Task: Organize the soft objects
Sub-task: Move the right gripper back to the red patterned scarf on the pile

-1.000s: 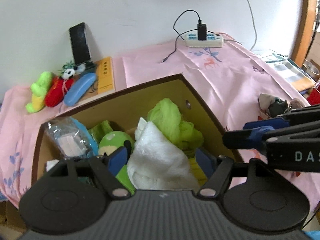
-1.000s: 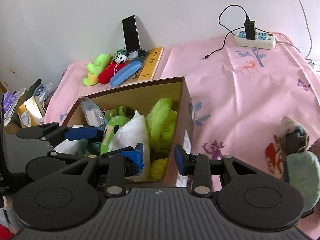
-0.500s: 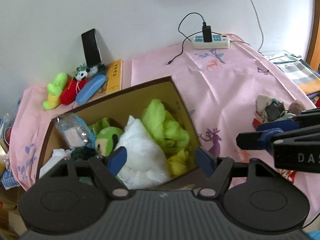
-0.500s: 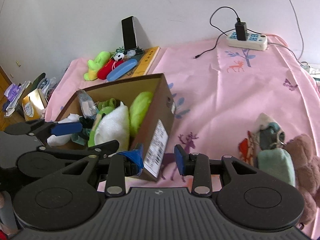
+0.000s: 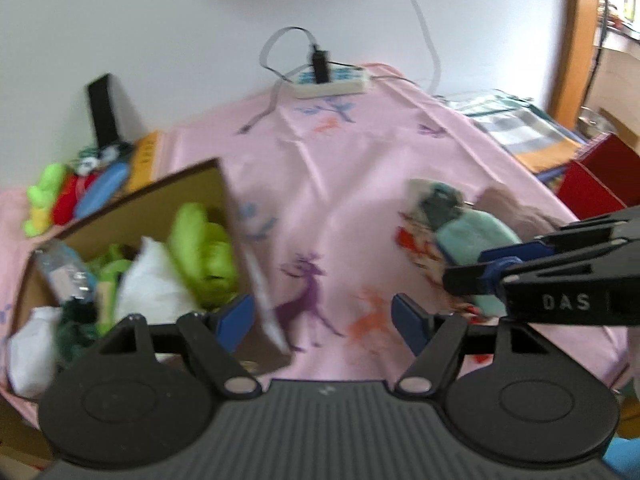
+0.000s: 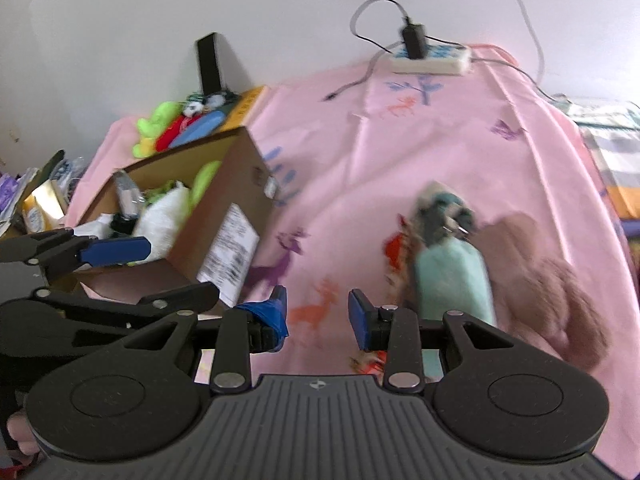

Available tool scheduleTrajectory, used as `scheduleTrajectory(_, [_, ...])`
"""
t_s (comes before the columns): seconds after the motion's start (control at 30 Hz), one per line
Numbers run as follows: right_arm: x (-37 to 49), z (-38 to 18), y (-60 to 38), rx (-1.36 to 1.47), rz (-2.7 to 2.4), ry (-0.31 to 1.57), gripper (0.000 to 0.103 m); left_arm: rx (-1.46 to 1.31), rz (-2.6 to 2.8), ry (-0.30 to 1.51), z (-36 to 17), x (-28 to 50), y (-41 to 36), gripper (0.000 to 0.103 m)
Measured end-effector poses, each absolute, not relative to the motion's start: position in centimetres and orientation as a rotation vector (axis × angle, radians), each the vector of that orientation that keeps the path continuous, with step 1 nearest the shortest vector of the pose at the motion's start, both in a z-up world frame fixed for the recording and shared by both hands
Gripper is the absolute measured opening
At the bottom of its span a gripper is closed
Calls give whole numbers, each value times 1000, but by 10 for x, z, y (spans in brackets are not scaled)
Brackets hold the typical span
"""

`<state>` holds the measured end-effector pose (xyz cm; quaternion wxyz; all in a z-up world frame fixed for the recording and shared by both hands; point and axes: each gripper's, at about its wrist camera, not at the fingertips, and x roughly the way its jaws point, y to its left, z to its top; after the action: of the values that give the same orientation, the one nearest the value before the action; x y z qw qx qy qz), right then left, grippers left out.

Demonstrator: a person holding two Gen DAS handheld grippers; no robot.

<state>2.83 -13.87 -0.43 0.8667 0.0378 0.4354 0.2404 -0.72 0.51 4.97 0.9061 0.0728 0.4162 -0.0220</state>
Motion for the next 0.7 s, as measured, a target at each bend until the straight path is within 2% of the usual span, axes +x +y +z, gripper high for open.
scheduleTrajectory(0.7, [46,-55,-182,257,464,1097,15,71,-371,938,-22,9,-52,74])
